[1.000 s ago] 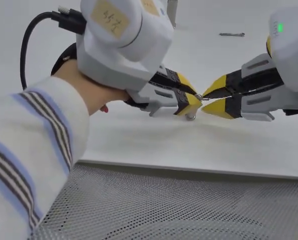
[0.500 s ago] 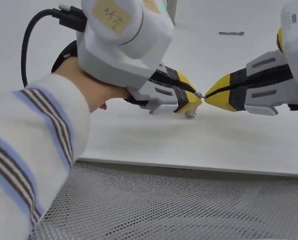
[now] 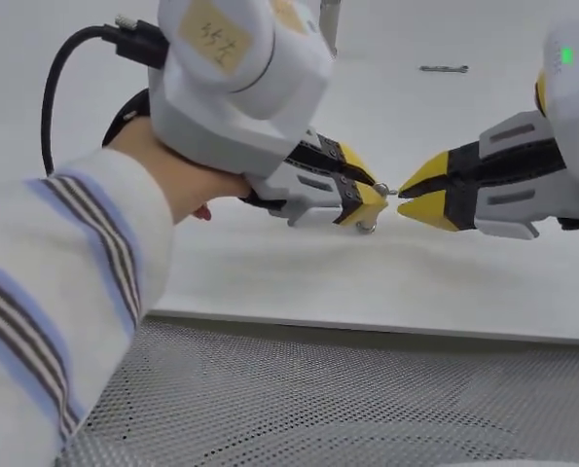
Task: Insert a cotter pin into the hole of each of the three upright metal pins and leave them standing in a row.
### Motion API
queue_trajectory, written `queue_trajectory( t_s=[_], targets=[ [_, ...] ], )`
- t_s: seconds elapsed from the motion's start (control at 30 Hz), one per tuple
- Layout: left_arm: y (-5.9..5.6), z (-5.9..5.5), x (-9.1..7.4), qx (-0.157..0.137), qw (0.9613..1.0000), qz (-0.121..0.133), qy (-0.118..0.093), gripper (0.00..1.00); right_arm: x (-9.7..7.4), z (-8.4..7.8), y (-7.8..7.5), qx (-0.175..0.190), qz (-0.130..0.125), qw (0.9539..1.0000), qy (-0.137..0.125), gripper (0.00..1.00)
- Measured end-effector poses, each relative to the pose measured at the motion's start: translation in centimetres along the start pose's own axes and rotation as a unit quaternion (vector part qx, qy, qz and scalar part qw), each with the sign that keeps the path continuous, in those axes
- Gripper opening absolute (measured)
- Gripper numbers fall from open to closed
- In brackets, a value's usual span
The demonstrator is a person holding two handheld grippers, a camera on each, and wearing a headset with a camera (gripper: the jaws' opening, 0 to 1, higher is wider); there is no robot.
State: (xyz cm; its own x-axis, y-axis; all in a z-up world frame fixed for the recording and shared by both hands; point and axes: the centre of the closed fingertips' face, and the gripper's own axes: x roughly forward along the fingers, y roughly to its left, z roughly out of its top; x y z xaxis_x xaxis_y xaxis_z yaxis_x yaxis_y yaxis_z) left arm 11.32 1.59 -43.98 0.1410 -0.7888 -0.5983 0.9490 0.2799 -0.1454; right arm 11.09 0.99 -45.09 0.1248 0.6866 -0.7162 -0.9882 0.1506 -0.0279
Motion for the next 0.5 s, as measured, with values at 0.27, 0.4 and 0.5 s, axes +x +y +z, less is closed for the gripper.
queue_trajectory(
  t_s=[0.27,0.4,0.5],
  targets=[
    [0.0,-1.0,-1.0,0.009,0.9997,0.02,0.002,0.31,0.5,0.1,0.4,0.016,-0.002,0.9996,-0.023,0.13],
    [-0.2,-0.9,-2.0,0.031,0.999,0.028,-0.018,0.34,0.9,0.4,0.4,0.033,0.003,0.9983,-0.048,0.16],
    [0.0,-0.9,-2.5,0.02,0.9985,0.044,-0.026,0.55,1.3,0.5,0.3,0.049,0.008,0.9966,-0.067,0.19]
  ],
)
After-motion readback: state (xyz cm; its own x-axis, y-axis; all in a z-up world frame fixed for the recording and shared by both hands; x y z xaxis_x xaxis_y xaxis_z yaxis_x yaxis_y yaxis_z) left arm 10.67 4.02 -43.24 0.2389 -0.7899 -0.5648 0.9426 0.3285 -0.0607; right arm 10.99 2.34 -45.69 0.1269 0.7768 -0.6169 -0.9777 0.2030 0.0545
